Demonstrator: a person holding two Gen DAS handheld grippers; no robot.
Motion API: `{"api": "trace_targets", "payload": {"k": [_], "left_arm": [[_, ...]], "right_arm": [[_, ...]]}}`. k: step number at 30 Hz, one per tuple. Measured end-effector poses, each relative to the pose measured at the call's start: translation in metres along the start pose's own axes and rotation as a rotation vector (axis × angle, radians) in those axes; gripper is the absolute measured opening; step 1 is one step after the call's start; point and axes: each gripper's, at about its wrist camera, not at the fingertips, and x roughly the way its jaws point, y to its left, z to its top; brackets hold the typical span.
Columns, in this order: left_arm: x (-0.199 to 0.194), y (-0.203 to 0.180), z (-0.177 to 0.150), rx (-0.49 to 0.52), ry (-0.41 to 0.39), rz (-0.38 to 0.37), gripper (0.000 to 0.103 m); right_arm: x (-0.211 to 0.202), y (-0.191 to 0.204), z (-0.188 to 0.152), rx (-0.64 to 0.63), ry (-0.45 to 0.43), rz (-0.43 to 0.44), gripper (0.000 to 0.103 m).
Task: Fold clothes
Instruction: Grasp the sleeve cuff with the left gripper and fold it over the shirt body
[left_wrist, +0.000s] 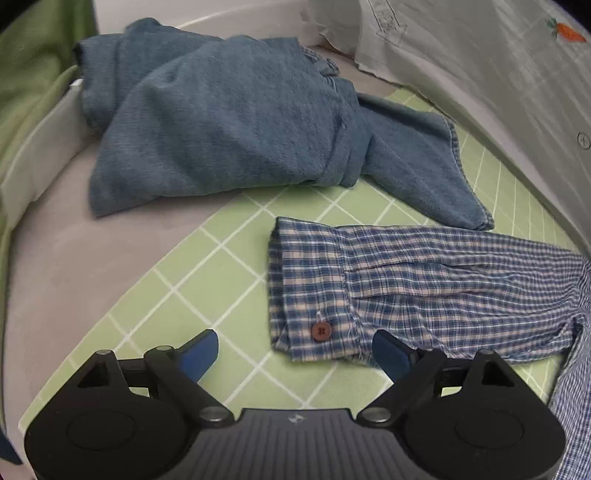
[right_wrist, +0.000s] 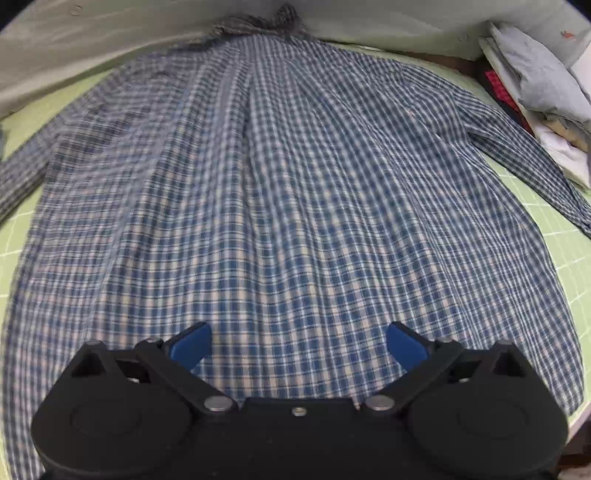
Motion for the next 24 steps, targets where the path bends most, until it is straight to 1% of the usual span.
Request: {"api": "trace_targets", "payload": {"k": [3,6,7,9,10,11,12,13,14,15,17,19,20,24], "left_arm": [[0.008,-0.005,0.004,0.021,0.016,0.005,0.091],[0.014,-0.011,0.005,0.053,0.016,0.033,0.09],[0.016,-0.015,0.004,0.078,0.021,0.049,0.09],[0.018,-0.024,0.002,0.136,0.015,0.087,0.084],[0.018,-0.027,0.001,0.15,0.007,0.09,0.081],[0.018,-0.029,0.001,0.155,-0.001,0.089,0.071],[0.017,-0.032,0.002,0.152,-0.005,0.085,0.058],[0.015,-0.035,0.004,0.155,-0.006,0.083,0.051],[0.014,-0.038,0.005,0.157,-0.006,0.072,0.036],[0.012,-0.041,0.007,0.155,-0.009,0.046,0.033],[0.004,-0.051,0.01,0.15,-0.024,-0.013,0.03],[-0.007,-0.071,0.011,0.197,-0.058,-0.062,0.029],[-0.015,-0.085,0.009,0.226,-0.075,-0.093,0.029],[-0.04,-0.146,0.001,0.31,-0.098,-0.254,0.029]], "right_arm": [[0.006,-0.003,0.005,0.039,0.028,-0.012,0.102],[0.009,-0.007,0.007,0.051,0.034,-0.032,0.102],[0.01,-0.009,0.008,0.055,0.037,-0.038,0.102],[0.012,-0.013,0.01,0.05,0.04,-0.072,0.102],[0.012,-0.016,0.011,0.048,0.041,-0.089,0.102],[0.012,-0.02,0.011,0.053,0.04,-0.098,0.102],[0.011,-0.025,0.012,0.065,0.036,-0.102,0.102],[0.011,-0.03,0.012,0.079,0.034,-0.103,0.102],[0.011,-0.036,0.014,0.092,0.032,-0.104,0.102],[0.012,-0.042,0.015,0.104,0.03,-0.105,0.102],[0.015,-0.057,0.021,0.127,0.029,-0.113,0.102],[0.016,-0.07,0.024,0.165,0.019,-0.122,0.102],[0.017,-0.078,0.026,0.191,0.012,-0.12,0.102],[0.022,-0.111,0.031,0.307,-0.004,-0.101,0.102]]}}
